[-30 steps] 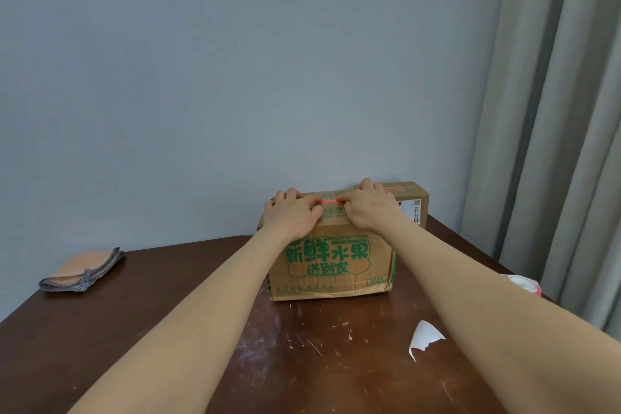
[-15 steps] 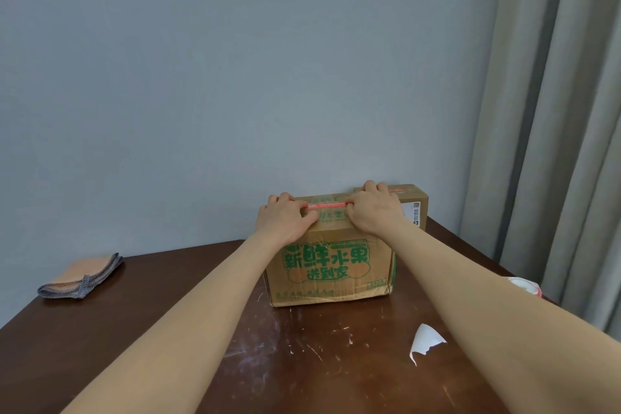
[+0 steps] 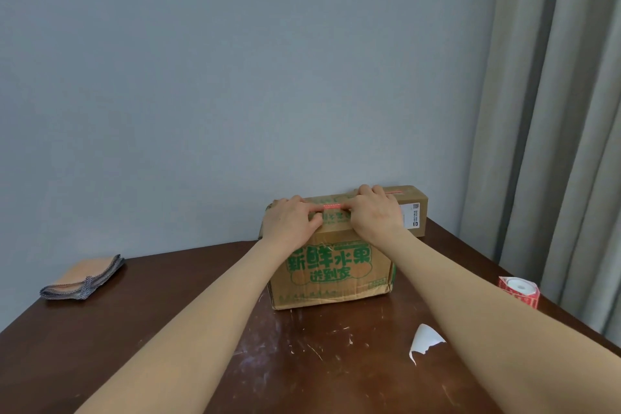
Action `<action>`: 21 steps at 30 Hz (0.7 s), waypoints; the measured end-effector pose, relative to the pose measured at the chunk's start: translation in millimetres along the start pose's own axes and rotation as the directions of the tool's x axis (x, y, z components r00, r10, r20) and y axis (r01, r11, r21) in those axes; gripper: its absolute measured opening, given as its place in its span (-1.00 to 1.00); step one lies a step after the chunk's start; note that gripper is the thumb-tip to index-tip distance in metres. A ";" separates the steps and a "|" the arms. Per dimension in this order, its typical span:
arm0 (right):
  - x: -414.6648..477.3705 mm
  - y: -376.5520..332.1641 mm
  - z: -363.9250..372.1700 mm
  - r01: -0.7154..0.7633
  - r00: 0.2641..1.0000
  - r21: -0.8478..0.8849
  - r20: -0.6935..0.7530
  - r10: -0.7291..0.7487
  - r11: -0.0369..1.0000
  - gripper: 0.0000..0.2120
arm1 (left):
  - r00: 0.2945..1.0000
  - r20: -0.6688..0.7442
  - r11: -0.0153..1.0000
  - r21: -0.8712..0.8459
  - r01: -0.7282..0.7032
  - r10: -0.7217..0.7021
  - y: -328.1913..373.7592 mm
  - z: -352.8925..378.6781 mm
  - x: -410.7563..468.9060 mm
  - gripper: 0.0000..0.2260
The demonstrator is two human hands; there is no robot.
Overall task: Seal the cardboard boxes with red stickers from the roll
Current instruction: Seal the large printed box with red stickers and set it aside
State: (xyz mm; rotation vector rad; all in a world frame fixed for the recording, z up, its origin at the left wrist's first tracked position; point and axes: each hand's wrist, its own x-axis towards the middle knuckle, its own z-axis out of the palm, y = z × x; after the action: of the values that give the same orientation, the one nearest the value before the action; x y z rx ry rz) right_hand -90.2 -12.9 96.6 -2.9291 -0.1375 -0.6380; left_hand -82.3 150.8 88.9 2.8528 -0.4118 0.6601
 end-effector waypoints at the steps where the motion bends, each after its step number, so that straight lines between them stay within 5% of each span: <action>1: 0.1 0.2 0.4 -0.008 1.000 0.005 0.015 0.008 1.000 -0.63 | 1.000 0.008 1.000 -0.005 0.010 -0.010 0.2 0.9 0.7 -0.67; 21: 6.2 3.2 -4.4 -0.063 0.996 0.063 0.066 0.058 0.996 -0.63 | 0.999 0.019 0.996 -0.079 0.045 -0.044 -10.5 3.9 7.7 -0.63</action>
State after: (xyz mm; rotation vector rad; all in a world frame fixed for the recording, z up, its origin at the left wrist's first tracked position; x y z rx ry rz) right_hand -86.0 -16.4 102.8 -2.8796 -0.0747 -0.5205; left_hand -70.9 158.0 87.8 2.7854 -0.3670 0.5981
